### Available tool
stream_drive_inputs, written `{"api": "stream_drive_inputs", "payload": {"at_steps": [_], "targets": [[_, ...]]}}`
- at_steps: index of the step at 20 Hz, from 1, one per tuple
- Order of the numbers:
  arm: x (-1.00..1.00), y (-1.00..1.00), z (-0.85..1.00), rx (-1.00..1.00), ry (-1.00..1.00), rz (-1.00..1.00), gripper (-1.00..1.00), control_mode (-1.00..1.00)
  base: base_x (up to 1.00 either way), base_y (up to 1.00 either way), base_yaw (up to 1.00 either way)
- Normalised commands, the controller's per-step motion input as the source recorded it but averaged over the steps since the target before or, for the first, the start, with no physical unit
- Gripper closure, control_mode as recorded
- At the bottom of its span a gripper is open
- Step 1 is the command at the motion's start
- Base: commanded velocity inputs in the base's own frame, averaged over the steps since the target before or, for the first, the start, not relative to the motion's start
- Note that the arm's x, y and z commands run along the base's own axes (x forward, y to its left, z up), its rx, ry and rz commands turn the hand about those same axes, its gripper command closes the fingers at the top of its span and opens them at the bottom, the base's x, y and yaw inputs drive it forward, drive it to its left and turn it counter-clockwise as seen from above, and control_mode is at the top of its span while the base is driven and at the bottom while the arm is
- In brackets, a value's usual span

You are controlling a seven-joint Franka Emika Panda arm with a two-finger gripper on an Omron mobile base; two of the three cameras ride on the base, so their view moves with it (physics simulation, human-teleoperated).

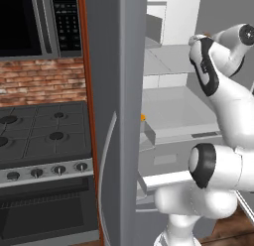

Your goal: Place the mayonnaise and ketchup from the counter to the top shelf of the fridge. If the existing items in the fridge are on the top shelf, move them to other shelves.

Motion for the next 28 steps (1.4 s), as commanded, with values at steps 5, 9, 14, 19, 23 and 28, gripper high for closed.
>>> {"api": "stream_drive_inputs", "payload": {"at_steps": [5,9,14,19,23,28], "targets": [[-1.00,0.21,0.57,-0.02,-0.08,0.00,1.00,-1.00,0.00,0.00,0.00],[-1.00,0.11,0.33,-0.03,0.00,0.04,1.00,-1.00,0.00,0.00,0.00],[-1.00,0.17,-0.07,-0.12,0.00,0.06,1.00,-1.00,0.00,0.00,0.00],[-1.00,0.26,-0.79,-0.12,0.04,0.13,1.00,-1.00,0.00,0.00,0.00],[-0.94,0.27,-0.96,-0.04,0.29,0.08,1.00,-1.00,0.00,0.00,0.00],[-0.17,0.03,-0.98,0.02,0.38,0.00,1.00,-1.00,0.00,0.00,0.00]]}}
